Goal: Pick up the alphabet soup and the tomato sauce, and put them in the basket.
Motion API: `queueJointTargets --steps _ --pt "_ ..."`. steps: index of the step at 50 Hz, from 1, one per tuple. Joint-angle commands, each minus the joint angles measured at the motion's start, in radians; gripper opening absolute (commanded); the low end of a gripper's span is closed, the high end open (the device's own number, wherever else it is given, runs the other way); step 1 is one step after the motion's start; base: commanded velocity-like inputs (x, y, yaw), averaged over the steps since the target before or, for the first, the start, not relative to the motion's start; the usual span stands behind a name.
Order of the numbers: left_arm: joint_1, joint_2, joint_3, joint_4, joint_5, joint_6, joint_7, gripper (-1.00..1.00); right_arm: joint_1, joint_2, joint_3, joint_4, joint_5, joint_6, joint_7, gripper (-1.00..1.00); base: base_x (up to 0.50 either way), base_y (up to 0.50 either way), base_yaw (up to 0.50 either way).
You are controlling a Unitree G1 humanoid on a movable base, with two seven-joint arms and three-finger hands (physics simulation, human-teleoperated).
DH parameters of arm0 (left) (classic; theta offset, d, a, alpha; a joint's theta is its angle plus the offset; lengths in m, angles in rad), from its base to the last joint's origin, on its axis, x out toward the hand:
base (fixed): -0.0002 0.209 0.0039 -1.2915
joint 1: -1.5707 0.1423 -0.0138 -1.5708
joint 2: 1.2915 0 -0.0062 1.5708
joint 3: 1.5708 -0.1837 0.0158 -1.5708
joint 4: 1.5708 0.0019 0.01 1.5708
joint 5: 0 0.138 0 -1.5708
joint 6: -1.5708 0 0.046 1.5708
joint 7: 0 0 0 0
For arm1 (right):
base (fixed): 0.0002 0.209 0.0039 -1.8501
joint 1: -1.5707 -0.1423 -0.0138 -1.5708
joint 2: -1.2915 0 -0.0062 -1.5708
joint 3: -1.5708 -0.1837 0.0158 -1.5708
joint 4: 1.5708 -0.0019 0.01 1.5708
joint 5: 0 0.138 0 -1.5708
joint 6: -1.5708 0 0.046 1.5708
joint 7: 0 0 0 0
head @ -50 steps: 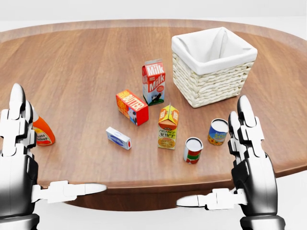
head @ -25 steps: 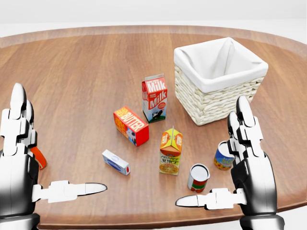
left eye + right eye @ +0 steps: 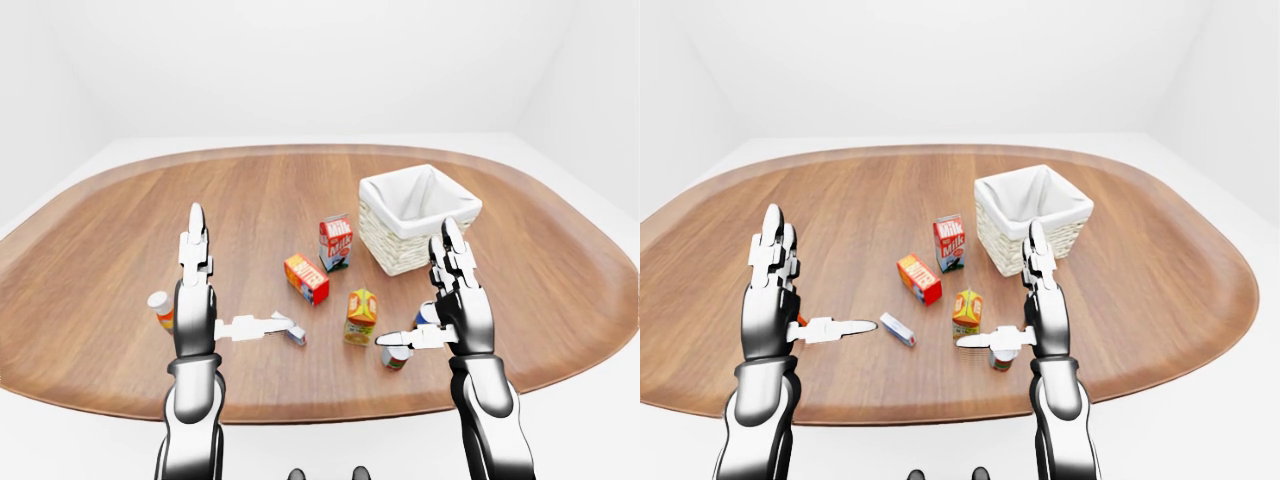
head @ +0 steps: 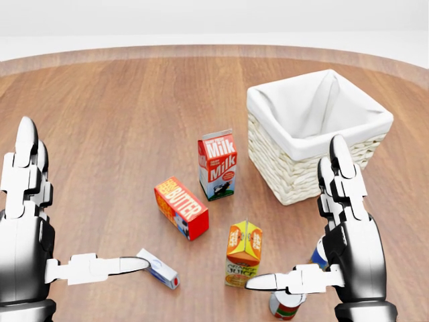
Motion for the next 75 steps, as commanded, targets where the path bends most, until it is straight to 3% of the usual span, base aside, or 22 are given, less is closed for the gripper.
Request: queueJointTargets --steps 1,37,64,75 --pt "-0.001 0.0 -0.002 -0.001 -0.003 0.0 -0.004 1.0 0.001 0.0 0.001 -0.007 0.0 0.0 0.002 1.0 0.3 0.0 0.0" --pt "0.001 -0.001 -0.006 -0.009 -0.009 0.0 -0.011 1.0 0.003 0.0 0.003 0.007 0.002 0.0 0.006 1.0 0.29 0.0 0.0" --pt "-0.005 0.0 -0.01 0.002 -0.008 0.0 -0.014 1.0 -0.002 -0.005 0.004 0.029 -0.009 0.0 0.011 1.0 0.0 0.0 0.0" --pt "-0.001 0.001 -0.013 0.001 -0.005 0.0 -0.019 1.0 0.055 -0.001 0.03 0.065 -0.038 0.0 0.017 1.0 0.0 0.0 0.0"
